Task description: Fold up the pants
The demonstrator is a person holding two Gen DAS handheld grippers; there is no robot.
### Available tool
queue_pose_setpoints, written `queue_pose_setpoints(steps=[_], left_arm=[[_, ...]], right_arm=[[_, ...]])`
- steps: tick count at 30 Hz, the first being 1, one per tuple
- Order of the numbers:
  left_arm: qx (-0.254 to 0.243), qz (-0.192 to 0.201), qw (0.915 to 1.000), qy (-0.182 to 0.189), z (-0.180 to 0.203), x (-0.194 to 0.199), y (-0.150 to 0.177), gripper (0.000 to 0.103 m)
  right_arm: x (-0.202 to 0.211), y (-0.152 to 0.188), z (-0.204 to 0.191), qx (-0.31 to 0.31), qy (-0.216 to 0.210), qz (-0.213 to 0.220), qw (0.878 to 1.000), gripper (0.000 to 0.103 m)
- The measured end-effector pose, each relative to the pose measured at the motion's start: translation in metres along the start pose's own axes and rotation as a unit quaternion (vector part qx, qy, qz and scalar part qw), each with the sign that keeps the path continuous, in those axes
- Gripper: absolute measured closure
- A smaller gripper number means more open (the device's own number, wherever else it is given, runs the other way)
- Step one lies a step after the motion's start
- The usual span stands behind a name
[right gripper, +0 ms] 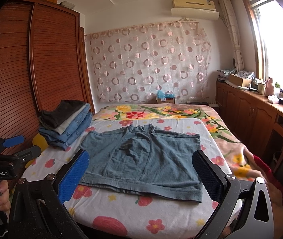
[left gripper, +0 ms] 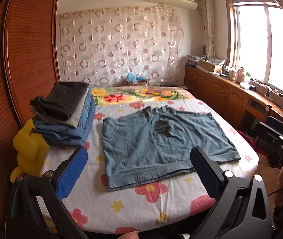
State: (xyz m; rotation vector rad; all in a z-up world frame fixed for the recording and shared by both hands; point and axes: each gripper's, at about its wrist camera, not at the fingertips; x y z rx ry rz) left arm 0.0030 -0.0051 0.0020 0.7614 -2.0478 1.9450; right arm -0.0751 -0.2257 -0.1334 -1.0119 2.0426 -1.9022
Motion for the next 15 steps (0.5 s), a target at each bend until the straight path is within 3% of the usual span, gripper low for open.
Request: queue_pose_setpoints(steps=[15], left_arm=[[0.004, -0.043, 0.999, -0.009, -0.021, -0.046, 0.027, 0.0]], right_arm=[[-0.008, 0.003, 0.022, -0.004, 0.006, -0.029, 1.0, 0.0]])
Point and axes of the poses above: each gripper's, at about its wrist camera, not at the fingertips, and x roughly against the way its jaws point, z to its right, y to its underside, and after that the axes turned 14 degrees about -y, right-handed
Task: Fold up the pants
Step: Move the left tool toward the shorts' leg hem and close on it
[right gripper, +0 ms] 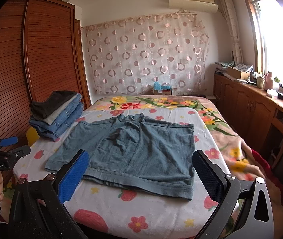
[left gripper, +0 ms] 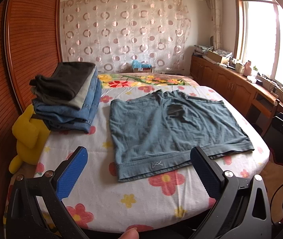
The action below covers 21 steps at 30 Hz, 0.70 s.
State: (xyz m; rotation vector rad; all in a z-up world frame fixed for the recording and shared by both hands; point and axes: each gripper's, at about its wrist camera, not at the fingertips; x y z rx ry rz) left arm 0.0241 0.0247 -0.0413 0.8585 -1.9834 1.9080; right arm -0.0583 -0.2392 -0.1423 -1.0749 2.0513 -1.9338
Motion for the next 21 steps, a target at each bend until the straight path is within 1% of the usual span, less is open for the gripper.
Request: queue_pose_setpoints(steps=[7, 11, 13, 16, 21], left_arm=[[-0.003, -0.019, 0.9998, 0.0, -0.004, -0.017, 0.009, 0.0], [0.004, -0.031, 0.9995, 0.009, -0.011, -0.028, 0.016, 0.0], [0.013, -0.032, 0.9994, 0.001, -0.018, -0.032, 0.02, 0.0], [0.031, -0.04, 0.9987, 0.002, -0.029, -0.04, 0.027, 0.0], [0.034, -0.061, 0.9975, -0.009, -0.04, -0.058, 0.04, 0.0]], right_arm=[[-0.005, 0.0, 0.007, 0.0, 0.005, -0.016, 1.0, 0.0], [-0.009, 0.002, 0.011, -0.002, -0.003, -0.033, 0.999, 0.002], [-0.013, 0.003, 0.015, 0.0, -0.002, -0.046, 0.999, 0.004], [-0.018, 0.005, 0.022, -0.003, -0.003, -0.063, 0.998, 0.005], [-0.027, 0.009, 0.029, -0.007, 0.0, -0.085, 0.996, 0.005]])
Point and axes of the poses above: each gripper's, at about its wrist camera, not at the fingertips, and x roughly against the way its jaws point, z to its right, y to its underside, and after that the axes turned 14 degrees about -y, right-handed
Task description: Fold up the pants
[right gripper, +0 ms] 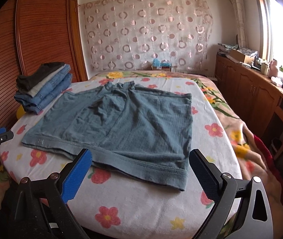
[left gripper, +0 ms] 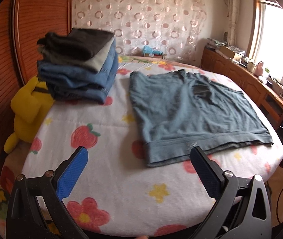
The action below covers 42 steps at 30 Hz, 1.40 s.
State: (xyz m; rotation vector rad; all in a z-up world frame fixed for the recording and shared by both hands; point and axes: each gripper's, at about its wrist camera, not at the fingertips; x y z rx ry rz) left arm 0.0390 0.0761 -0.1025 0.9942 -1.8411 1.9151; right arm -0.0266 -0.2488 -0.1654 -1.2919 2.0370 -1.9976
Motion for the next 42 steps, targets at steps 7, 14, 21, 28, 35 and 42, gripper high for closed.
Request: queue_pose_setpoints(steps=[7, 14, 21, 28, 35, 42], left_arm=[[0.015, -0.011, 0.9998, 0.01, -0.006, -0.012, 0.011, 0.01], [0.012, -0.026, 0.9988, 0.039, 0.0, -0.022, 0.013, 0.027], [0.009, -0.039, 0.9965, 0.074, 0.009, -0.032, 0.012, 0.057], [0.007, -0.043, 0.9947, 0.093, 0.011, -0.033, 0.01, 0.068], [-0.006, -0.045, 0.9948, 0.091, 0.01, -0.031, 0.007, 0.093], [-0.024, -0.026, 0.9944, 0.1, 0.018, -0.016, -0.007, 0.096]], right_arm=[[-0.003, 0.001, 0.001, -0.005, -0.004, -0.013, 1.0, 0.005], [0.007, 0.002, 0.003, -0.016, -0.011, -0.018, 1.0, 0.006], [0.02, 0.004, 0.003, -0.013, -0.01, -0.016, 1.0, 0.006], [0.008, -0.003, 0.005, -0.003, -0.02, -0.025, 0.999, 0.015], [-0.01, -0.011, 0.008, 0.002, -0.022, -0.043, 0.999, 0.022], [-0.01, -0.016, 0.009, 0.011, -0.027, -0.053, 0.998, 0.029]])
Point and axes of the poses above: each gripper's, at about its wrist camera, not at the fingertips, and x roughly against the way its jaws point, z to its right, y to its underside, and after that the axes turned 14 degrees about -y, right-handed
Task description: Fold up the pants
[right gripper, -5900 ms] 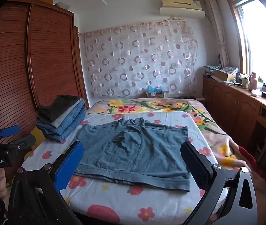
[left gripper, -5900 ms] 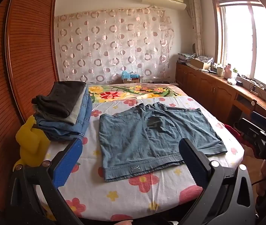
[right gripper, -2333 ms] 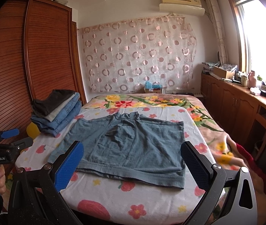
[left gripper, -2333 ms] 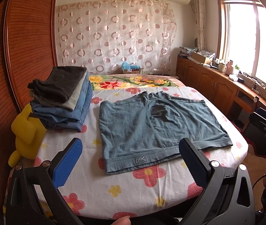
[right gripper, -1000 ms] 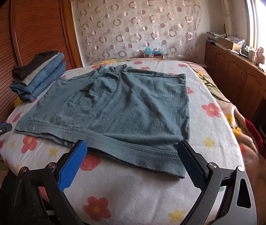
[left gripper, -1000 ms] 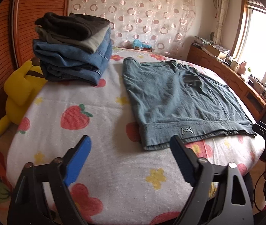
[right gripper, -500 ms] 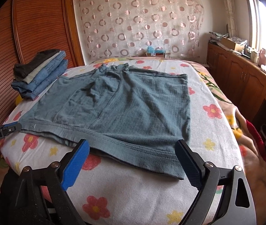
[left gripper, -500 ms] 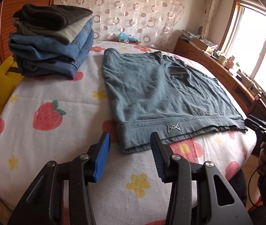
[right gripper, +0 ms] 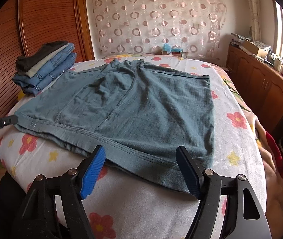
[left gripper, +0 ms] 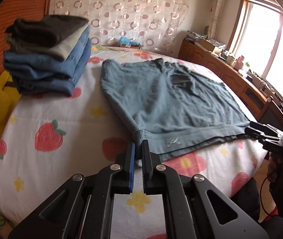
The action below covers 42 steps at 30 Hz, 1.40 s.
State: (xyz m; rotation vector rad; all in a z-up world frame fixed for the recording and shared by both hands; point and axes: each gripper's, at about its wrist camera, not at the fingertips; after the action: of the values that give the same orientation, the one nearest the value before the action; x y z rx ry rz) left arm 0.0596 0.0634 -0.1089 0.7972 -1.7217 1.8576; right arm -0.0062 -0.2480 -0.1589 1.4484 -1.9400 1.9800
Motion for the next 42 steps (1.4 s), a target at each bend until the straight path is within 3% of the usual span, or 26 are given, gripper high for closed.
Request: queue_pose_setpoints(steps=[15, 28, 36, 41, 42], left_arm=[[-0.063, 0.046, 0.9953, 0.057, 0.063, 0.014, -0.061, 0.097], [-0.108, 0.049, 0.9862, 0.115, 0.126, 0.003, -0.103, 0.097], [-0.119, 0.036, 0.9867, 0.104, 0.135, -0.002, -0.1, 0.096], [-0.12, 0.036, 0.9886, 0.084, 0.128, 0.0, -0.093, 0.082], [-0.117, 0.035, 0.9892, 0.08, 0.126, 0.0, -0.092, 0.074]], right_arm=[[0.003, -0.011, 0.007, -0.01, 0.007, 0.011, 1.0, 0.03], [0.004, -0.006, 0.013, -0.034, 0.014, 0.017, 0.999, 0.03], [0.005, -0.006, 0.013, -0.037, 0.014, 0.016, 0.999, 0.03], [0.004, -0.005, 0.012, -0.039, 0.015, 0.015, 0.999, 0.03], [0.004, -0.005, 0.013, -0.039, 0.015, 0.014, 0.999, 0.03]])
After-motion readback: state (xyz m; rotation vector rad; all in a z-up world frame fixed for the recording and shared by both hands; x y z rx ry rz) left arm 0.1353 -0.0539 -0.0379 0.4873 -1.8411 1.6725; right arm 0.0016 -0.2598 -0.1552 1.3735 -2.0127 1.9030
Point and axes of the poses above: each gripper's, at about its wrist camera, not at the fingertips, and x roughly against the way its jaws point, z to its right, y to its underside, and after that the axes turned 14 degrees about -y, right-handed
